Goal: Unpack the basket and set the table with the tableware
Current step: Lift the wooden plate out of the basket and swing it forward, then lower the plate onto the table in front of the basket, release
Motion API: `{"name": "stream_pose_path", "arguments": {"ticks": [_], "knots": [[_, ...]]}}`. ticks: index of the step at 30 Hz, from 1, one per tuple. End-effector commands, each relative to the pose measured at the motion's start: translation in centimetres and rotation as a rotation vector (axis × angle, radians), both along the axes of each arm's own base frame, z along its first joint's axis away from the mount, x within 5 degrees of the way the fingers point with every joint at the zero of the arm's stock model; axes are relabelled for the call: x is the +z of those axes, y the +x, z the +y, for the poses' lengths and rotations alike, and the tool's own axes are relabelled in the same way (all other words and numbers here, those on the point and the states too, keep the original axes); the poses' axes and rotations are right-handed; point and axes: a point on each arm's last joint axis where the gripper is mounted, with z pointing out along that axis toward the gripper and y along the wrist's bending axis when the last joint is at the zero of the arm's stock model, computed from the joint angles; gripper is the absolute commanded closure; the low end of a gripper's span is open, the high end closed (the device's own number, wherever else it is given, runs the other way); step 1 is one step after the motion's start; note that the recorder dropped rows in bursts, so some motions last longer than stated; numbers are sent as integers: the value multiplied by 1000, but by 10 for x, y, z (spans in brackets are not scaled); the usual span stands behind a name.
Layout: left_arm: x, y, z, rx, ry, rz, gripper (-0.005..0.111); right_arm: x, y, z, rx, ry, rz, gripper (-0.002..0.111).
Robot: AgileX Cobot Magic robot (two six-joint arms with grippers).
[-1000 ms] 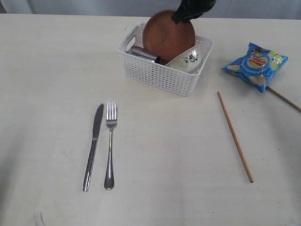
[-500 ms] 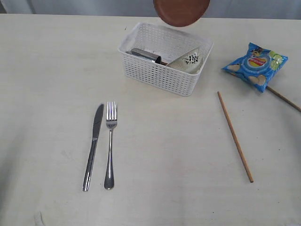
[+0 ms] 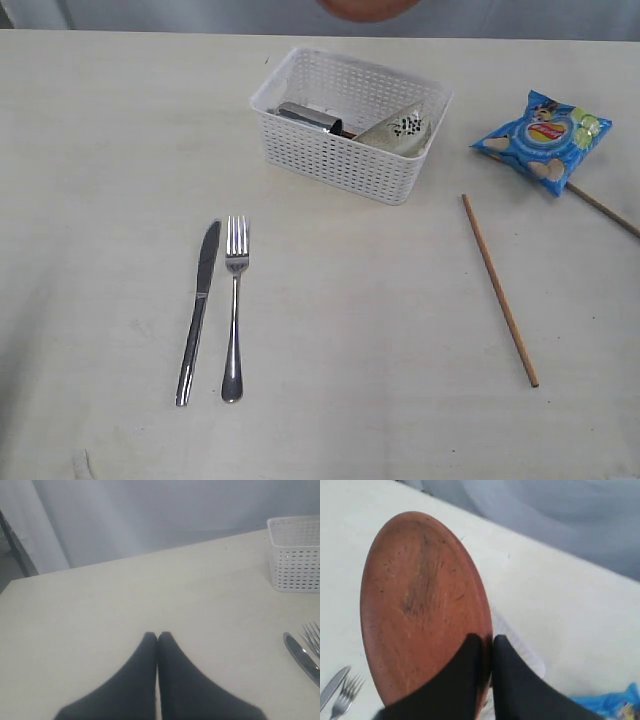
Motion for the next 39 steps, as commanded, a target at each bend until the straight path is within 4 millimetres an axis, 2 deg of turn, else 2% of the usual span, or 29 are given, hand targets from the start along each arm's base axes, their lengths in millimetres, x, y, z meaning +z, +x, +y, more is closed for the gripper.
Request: {"name": "stream_pose_path", "arguments": {"ticks": [1, 6, 9, 13, 16, 22, 30, 32, 39], "knots": [[0, 0, 0, 4, -18, -6, 107, -8, -32, 1, 13, 110, 187, 109], [0, 0, 0, 4, -16, -7, 107, -41, -65, 5, 29, 234, 391, 109], [0, 0, 0, 5, -11, -7, 107, -71, -79, 4, -4, 258, 505, 109], [0, 0, 0, 5, -11, -7, 107, -124, -101, 6, -34, 333, 691, 109], [0, 0, 0, 5, -11, -7, 107, -154, -111, 7, -70, 352, 727, 109], [0, 0, 0, 5, -11, -7, 107, -192, -97, 4, -202, 337, 680, 109], [0, 0, 0, 5, -11, -7, 107, -243, -75, 8, -338, 351, 719, 109], [0, 0, 0, 5, -11, -7, 107, -250, -69, 7, -379, 366, 683, 109], [0, 0, 0, 5, -11, -7, 107, -251, -49, 1, -526, 415, 498, 109]]}}
